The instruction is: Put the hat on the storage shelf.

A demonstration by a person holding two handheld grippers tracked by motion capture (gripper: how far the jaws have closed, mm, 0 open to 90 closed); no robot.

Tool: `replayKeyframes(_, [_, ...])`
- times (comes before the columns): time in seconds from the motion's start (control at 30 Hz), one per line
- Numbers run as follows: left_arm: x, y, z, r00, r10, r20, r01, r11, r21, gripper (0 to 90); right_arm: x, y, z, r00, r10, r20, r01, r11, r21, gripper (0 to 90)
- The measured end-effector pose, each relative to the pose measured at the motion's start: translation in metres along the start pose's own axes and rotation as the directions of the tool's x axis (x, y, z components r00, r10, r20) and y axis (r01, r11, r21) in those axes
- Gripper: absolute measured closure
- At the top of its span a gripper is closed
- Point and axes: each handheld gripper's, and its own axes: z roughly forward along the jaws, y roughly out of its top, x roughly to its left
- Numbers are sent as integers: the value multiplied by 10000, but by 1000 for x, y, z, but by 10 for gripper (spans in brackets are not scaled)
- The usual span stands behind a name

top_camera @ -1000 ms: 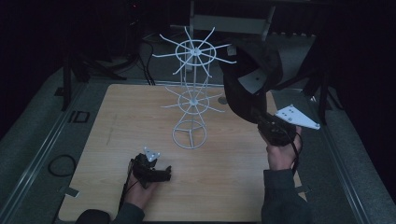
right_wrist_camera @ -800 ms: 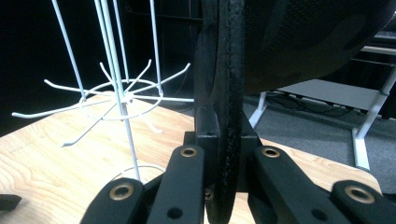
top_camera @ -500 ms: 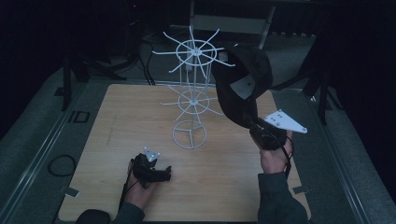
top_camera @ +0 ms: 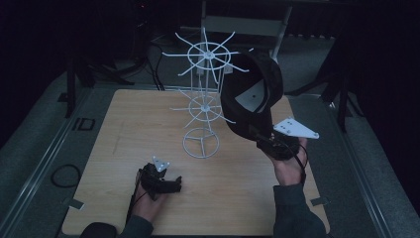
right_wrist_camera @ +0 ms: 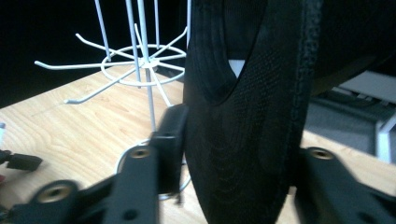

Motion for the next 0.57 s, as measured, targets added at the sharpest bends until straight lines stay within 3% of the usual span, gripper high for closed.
replayKeyframes(0.07, [0, 0, 0, 10000, -1, -4, 1, 10000, -1, 1, -4, -2, 0, 9990, 436, 33, -436, 9988, 223, 413])
replayKeyframes(0.13, [0, 0, 0, 10000, -1, -4, 1, 10000, -2, 1, -5, -3, 0, 9988, 496, 41, -497, 9984, 280, 392])
replayKeyframes(0.23, [0, 0, 0, 10000, 1, -2, -1, 10000, 0, 1, -8, -6, 0, 9975, 671, 223, -679, 9969, 387, 279])
replayKeyframes(0.57, [0, 0, 0, 10000, -14, 5, 14, 10000, -17, 2, -13, -12, -5, 9962, 833, 263, -843, 9957, 373, 173])
